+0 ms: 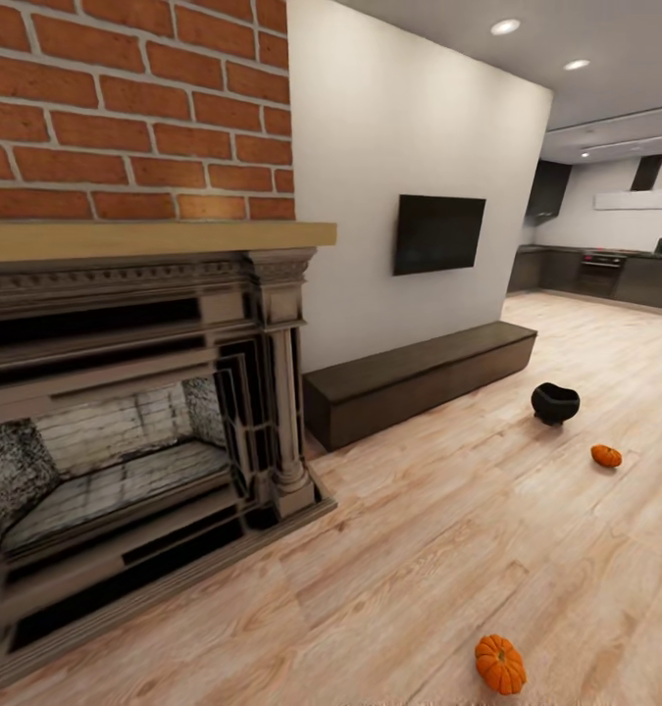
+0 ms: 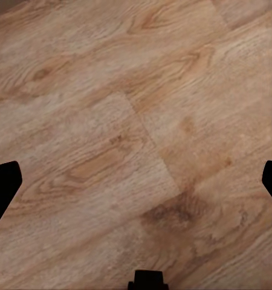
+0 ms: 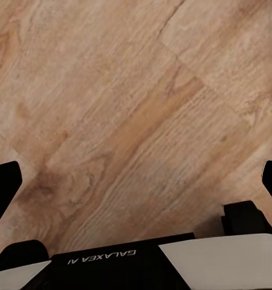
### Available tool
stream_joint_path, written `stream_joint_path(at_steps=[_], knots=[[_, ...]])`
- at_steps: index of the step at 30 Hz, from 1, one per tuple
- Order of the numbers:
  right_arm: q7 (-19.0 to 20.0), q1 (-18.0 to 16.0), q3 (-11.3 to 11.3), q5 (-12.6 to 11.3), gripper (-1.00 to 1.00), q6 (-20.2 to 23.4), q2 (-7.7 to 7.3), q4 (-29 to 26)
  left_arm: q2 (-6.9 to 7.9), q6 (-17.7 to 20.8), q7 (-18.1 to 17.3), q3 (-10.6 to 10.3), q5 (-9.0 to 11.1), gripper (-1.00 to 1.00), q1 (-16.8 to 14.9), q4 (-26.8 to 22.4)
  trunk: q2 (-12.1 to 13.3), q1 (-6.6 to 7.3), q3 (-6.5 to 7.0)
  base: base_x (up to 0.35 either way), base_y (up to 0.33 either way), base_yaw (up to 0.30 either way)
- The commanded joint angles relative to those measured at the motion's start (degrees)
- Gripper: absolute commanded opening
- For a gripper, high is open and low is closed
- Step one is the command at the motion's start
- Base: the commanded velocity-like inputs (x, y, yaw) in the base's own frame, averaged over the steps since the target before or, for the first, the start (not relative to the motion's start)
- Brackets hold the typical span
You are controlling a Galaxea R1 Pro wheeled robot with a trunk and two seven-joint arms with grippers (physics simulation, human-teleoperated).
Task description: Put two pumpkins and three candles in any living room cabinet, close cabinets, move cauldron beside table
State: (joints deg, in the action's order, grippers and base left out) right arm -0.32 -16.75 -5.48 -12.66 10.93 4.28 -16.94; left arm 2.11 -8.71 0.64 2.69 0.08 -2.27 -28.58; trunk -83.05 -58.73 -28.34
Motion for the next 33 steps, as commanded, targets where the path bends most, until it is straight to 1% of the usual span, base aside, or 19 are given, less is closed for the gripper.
stream_joint_path(at_steps=[1, 6, 8, 13, 15, 20, 29, 33], knots=[[-0.03, -0.02, -0.39, -0.17, 1.00, 0.30, 0.11, -0.11, 0.00, -0.17, 0.07, 0.04, 0.01, 1.00, -0.02, 0.01, -0.03, 0.00, -0.11, 0.000, 0.000, -0.264], [-0.03, -0.02, -0.43, -0.22, 1.00, 0.10, 0.06, -0.11, -0.06, -0.17, 0.07, -0.03, 0.01, 1.00, 0.00, 0.03, -0.03, 0.00, -0.35, 0.000, 0.000, -0.261], [-0.03, -0.02, -0.91, -0.24, 1.00, 0.06, 0.02, -0.11, -0.08, -0.17, 0.07, -0.04, 0.01, 1.00, 0.00, 0.02, -0.03, 0.00, -0.45, 0.000, 0.000, -0.259], [-0.03, 0.07, -4.19, -0.18, 1.00, -0.02, -0.11, -0.11, -0.09, -0.17, 0.07, -0.05, 0.01, 1.00, -0.01, 0.03, -0.03, 0.00, -0.69, 0.000, 0.000, -0.258], [-0.03, 0.11, -4.97, -0.18, 1.00, -0.03, -0.13, -0.11, -0.09, -0.17, 0.07, -0.05, 0.01, 1.00, -0.02, 0.03, -0.03, 0.00, -0.79, 0.000, 0.000, -0.258], [-0.03, 0.13, -5.50, -0.17, 1.00, -0.03, -0.11, -0.11, -0.09, -0.17, 0.08, -0.05, -0.03, 1.00, -0.01, 0.03, -0.03, 0.00, -1.02, 0.000, 0.000, -0.258], [-0.03, 0.12, -5.65, -0.17, 1.00, 0.05, -0.13, -0.11, -0.12, -0.17, 0.07, -0.10, -0.16, 1.00, -0.02, 0.03, -0.03, 0.00, -1.43, 0.000, 0.000, -0.259], [-0.03, 0.14, -6.91, -0.17, 1.00, 0.07, -0.22, -0.11, -0.09, -0.17, 0.07, -0.10, -0.19, 1.00, 0.00, 0.01, -0.03, 0.00, -1.61, 0.000, 0.000, -0.259]])
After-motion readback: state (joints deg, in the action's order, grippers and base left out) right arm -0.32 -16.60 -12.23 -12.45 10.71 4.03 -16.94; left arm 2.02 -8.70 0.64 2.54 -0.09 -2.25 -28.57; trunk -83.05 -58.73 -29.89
